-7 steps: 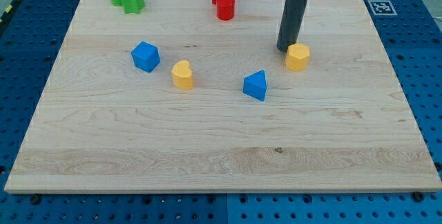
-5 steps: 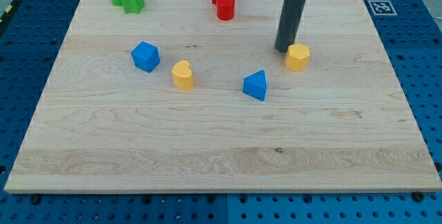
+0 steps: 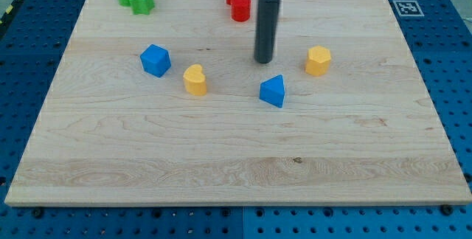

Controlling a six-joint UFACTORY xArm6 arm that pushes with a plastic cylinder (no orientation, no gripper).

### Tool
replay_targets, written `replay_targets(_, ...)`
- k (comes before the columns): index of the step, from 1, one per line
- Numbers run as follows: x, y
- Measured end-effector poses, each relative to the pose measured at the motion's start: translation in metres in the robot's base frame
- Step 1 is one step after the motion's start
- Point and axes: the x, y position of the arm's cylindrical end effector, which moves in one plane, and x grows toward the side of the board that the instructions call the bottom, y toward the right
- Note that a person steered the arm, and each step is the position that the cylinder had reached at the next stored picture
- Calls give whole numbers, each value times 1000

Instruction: Push the yellow heart to the bottom center of the board

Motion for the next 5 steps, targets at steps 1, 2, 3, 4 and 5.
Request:
replay_targets(1, 13, -49)
replay_targets(2, 13, -88)
replay_targets(3, 22, -90)
replay_targets(4, 51, -97)
replay_targets(5, 52, -108)
